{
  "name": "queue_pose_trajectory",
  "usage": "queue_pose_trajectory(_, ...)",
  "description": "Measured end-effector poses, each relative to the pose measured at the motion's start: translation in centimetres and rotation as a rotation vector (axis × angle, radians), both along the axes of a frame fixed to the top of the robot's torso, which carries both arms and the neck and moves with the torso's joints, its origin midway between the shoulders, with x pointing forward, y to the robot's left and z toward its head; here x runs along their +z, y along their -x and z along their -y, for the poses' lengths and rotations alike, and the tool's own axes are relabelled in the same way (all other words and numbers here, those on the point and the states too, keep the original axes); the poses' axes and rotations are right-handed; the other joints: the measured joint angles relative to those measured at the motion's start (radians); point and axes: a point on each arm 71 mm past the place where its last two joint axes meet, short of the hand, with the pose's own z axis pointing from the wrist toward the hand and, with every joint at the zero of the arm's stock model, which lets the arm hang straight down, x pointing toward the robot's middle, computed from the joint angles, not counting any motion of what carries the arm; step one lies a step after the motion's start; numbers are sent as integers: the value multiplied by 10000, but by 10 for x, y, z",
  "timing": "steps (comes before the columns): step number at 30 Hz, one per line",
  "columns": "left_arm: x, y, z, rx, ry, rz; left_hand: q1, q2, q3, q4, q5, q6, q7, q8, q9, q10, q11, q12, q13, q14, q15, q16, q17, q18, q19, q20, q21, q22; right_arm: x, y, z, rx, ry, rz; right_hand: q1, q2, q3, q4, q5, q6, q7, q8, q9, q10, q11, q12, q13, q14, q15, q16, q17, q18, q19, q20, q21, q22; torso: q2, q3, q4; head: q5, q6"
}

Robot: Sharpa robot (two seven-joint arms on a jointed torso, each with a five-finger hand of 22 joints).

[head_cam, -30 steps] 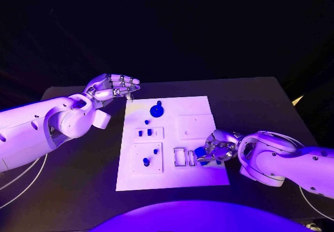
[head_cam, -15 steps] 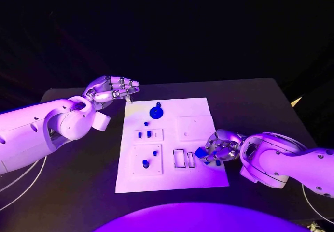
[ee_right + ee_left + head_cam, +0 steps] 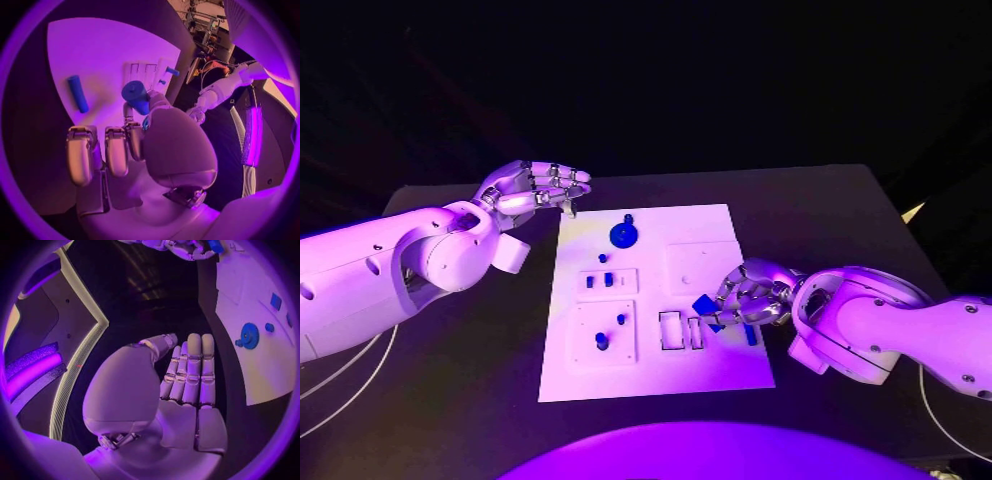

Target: Assemble the parts on the task board

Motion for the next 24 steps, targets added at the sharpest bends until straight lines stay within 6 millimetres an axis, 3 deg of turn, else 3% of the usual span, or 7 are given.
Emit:
queue_pose_trajectory(6,0,0,2,-52,0,3,14,-2,53,-53,5,0,0,35,-7,0,0,4,-15,0,0,0,-13,0,0,0,66,96,-9,2,-17,315,-159,-297,-487,-70,296,17,-291,36,39,1,0,0,0,0,0,0,0,0,0,0,0,0,6,-1,6,1,4,35,-19)
queue_pose_trajectory(10,0,0,2,-73,0,5,14,-1,53,-53,5,0,0,34,-18,0,0,4,-24,1,0,0,-13,1,0,0,66,107,-13,3,-30,569,-241,-387,-816,-137,366,4,-777,53,55,20,7,0,0,0,0,37,-36,-1,-1,0,0,0,6,-1,8,6,7,64,-33)
queue_pose_trajectory(13,0,0,2,-80,-1,7,14,-2,53,-53,5,0,0,34,-18,0,0,4,-24,0,1,0,-12,0,0,0,66,107,-16,3,-37,701,-256,-418,-984,-149,381,10,-1030,72,74,250,19,1,-1,0,-1,37,-36,-1,-1,0,0,1,5,-2,9,8,11,80,-46)
queue_pose_trajectory(24,0,1,3,-137,13,9,14,-1,53,-53,4,0,0,34,-17,1,0,4,-23,1,1,0,-22,1,0,0,66,121,-24,1,-47,830,-184,-477,-1146,-171,446,3,-1174,125,120,305,145,34,-38,-39,-1,37,-36,-1,-1,0,0,1,5,-3,9,12,4,180,-102)
